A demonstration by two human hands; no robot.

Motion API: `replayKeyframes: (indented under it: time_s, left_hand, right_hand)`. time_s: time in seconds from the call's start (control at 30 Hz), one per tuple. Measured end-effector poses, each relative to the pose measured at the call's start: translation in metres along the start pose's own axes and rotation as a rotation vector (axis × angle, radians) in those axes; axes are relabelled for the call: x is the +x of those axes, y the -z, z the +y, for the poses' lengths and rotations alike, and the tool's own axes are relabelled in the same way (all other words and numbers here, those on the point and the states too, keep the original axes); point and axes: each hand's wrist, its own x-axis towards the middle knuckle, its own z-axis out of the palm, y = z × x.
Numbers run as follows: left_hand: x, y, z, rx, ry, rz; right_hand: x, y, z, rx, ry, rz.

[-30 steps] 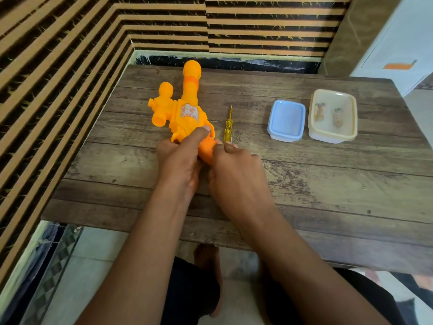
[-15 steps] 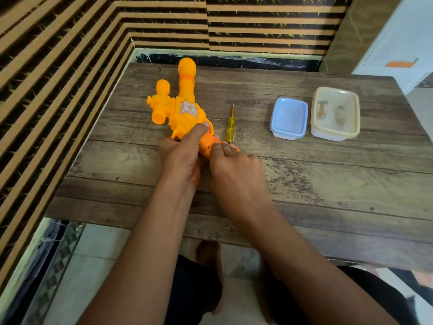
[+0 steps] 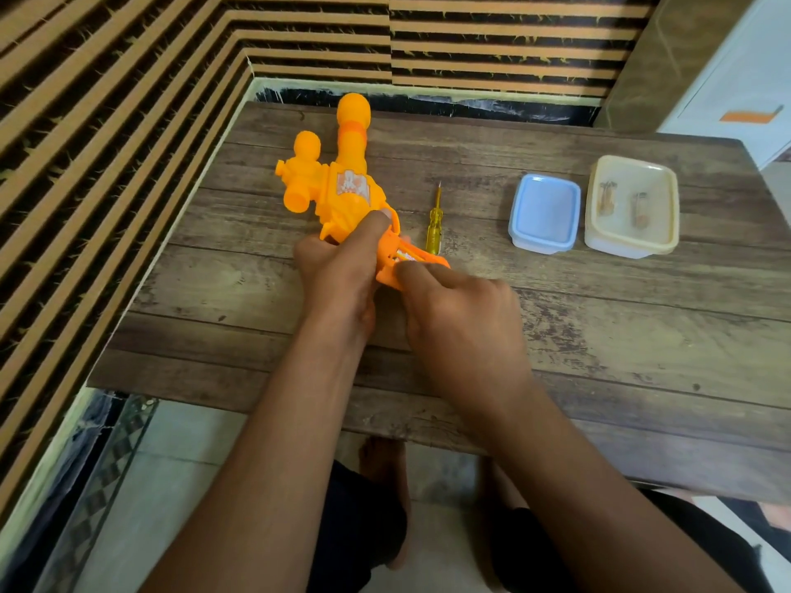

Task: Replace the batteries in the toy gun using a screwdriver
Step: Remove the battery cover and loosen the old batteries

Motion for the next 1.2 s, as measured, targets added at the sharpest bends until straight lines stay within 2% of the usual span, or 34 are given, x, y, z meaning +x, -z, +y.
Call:
replayKeyframes:
  time_s: [0.1, 0.27, 0.43, 0.53, 0.77, 1.03, 1.2]
  left_hand:
    - [-0.001, -0.002, 0.0, -0.003, 0.008, -0.008]
    - [0.002, -0.005, -0.002, -0.041, 0.025, -0.022]
    - [0.006, -0.007, -0.006, -0.055, 0.049, -0.031]
    - [0.005, -0.008, -0.008, -0.051, 0.055, -0.03]
    - [0.011, -0.006, -0.011, -0.054, 0.087, -0.027]
    - [0.011, -0.007, -0.009, -0.052, 0.108, -0.033]
    - [0.01, -0.006, -0.009, -0.043, 0.095, -0.037]
  right_hand:
    - [-0.003, 0.004, 0.004, 0.073, -0.025, 0.023]
    - [0.003, 0.017, 0.04, 0.124, -0.177, 0.027]
    - [0.005, 0.022, 0.079, 0.079, -0.364, -0.239]
    - [0.004, 0.023, 0.097, 0.048, -0.413, -0.301]
    - [-0.001, 0.027, 0.114, -0.013, -0.412, -0.412]
    - [-0.001, 0.036, 0.113, -0.018, -0.279, -0.589]
    - [0.0, 0.041, 0.104, -0.006, -0.231, -0.603]
